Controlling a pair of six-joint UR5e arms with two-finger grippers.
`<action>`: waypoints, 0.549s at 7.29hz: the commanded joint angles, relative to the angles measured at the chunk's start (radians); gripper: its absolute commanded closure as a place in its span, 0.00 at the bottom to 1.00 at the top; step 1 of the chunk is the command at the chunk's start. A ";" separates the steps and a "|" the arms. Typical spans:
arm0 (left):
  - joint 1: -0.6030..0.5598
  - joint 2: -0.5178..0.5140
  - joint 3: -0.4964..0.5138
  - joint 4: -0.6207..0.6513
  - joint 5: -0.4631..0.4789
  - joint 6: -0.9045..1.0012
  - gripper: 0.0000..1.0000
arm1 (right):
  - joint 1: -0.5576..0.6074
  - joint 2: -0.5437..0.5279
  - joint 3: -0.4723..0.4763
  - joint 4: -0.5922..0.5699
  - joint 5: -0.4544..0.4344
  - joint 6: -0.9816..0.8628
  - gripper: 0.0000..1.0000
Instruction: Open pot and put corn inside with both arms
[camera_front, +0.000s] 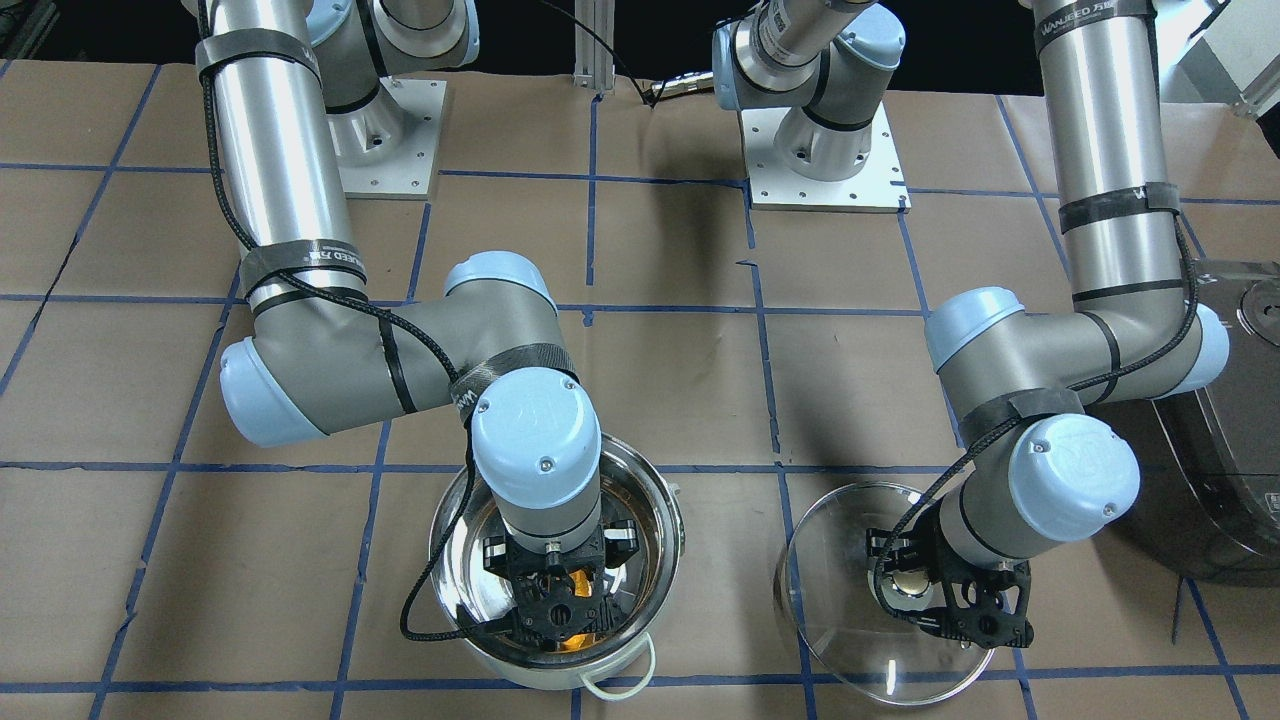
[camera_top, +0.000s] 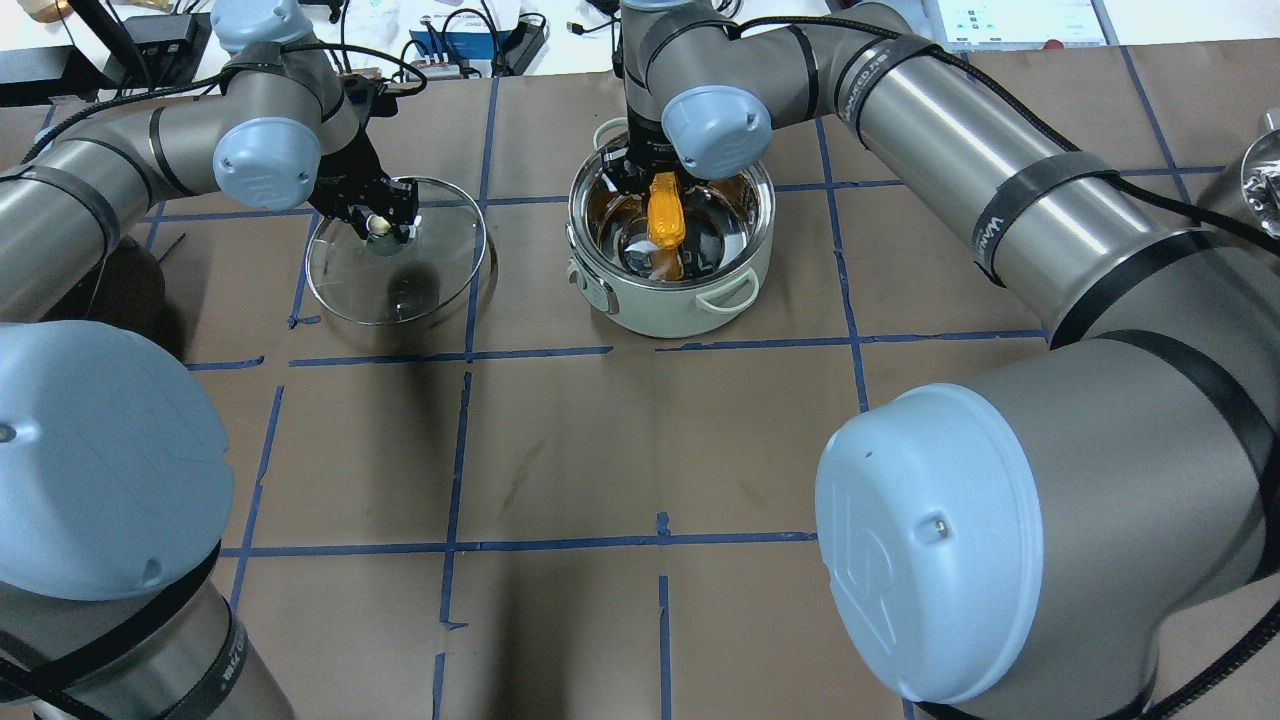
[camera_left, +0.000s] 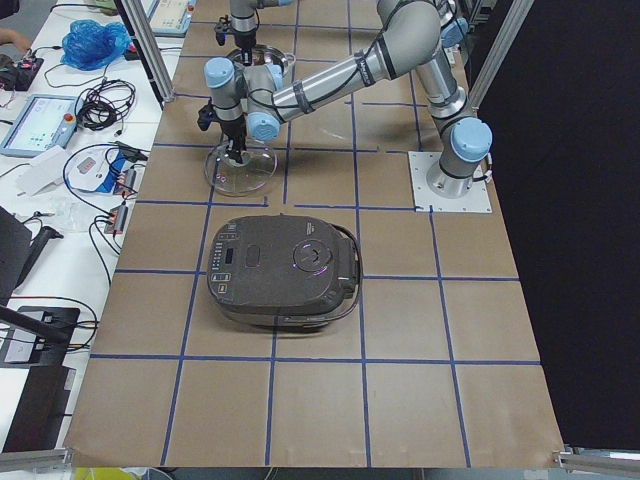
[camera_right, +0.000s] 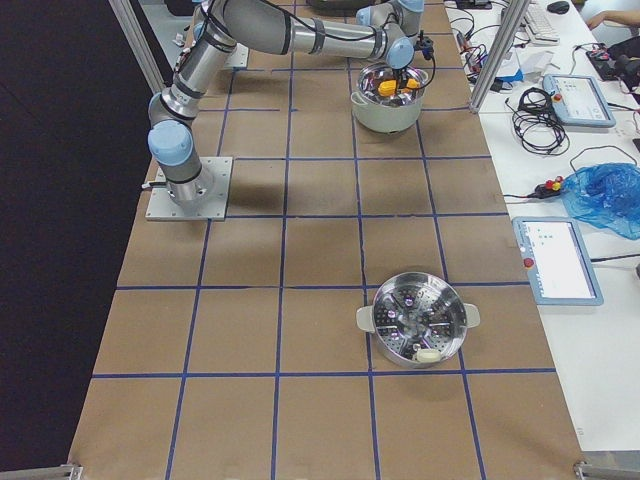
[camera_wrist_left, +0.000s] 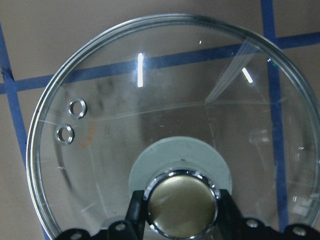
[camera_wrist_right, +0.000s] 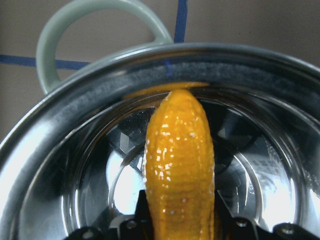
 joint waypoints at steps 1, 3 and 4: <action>0.002 -0.008 0.016 0.002 0.001 -0.019 0.00 | 0.000 -0.005 0.019 -0.006 -0.007 -0.024 0.00; -0.007 0.071 0.032 -0.050 -0.002 -0.048 0.00 | -0.002 -0.063 0.014 0.008 -0.008 -0.024 0.00; -0.012 0.146 0.054 -0.191 -0.002 -0.051 0.00 | -0.011 -0.123 0.011 0.091 -0.010 -0.024 0.00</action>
